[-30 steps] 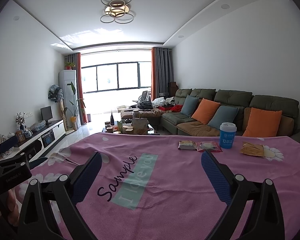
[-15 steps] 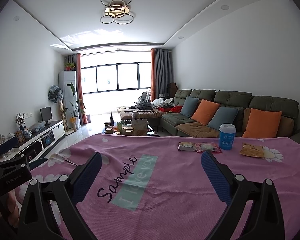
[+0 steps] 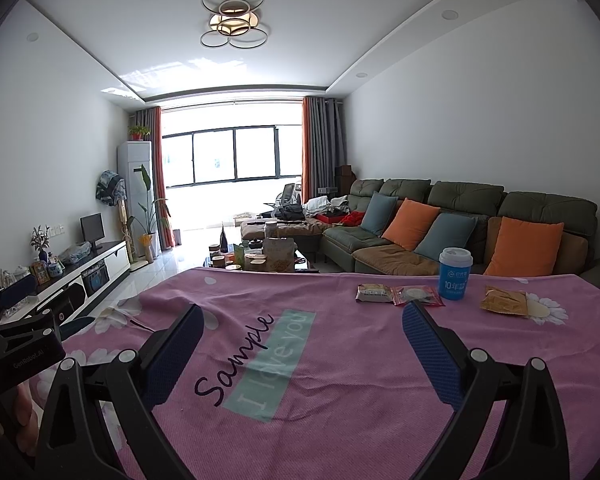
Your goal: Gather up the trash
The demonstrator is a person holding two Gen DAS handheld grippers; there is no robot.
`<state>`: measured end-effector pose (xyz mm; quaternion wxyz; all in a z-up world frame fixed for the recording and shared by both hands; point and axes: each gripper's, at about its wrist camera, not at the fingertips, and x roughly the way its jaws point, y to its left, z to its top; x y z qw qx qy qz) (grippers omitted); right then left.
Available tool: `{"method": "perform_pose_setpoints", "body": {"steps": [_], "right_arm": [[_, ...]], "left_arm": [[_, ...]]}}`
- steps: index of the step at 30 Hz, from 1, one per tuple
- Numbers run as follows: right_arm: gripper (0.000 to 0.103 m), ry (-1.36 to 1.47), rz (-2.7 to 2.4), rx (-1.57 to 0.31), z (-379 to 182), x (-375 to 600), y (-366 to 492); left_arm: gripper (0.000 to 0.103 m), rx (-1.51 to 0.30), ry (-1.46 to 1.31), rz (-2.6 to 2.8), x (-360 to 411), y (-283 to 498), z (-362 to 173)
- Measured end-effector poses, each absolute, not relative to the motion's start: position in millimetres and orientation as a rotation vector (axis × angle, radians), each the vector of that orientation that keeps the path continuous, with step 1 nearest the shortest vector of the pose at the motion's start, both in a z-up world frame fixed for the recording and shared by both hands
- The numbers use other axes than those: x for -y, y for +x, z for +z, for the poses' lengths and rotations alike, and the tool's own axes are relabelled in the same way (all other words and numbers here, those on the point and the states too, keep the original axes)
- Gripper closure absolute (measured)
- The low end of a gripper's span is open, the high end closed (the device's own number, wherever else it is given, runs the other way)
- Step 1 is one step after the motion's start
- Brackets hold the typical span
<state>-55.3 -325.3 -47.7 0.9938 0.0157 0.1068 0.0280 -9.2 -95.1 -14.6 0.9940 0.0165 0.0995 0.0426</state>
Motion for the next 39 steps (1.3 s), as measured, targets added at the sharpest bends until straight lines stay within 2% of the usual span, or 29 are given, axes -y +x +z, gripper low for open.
{"method": "perform_pose_setpoints", "body": {"steps": [32,39], "right_arm": [[0.007,0.040,0.048,-0.212,-50,327,-56],[0.007,0.053,0.015,-0.261,-53,347,-47]], "left_arm": [[0.006,-0.230,0.040,0.065,98,-4,-16],[0.006,-0.417,0.019,-0.020,96,37,-19]]}}
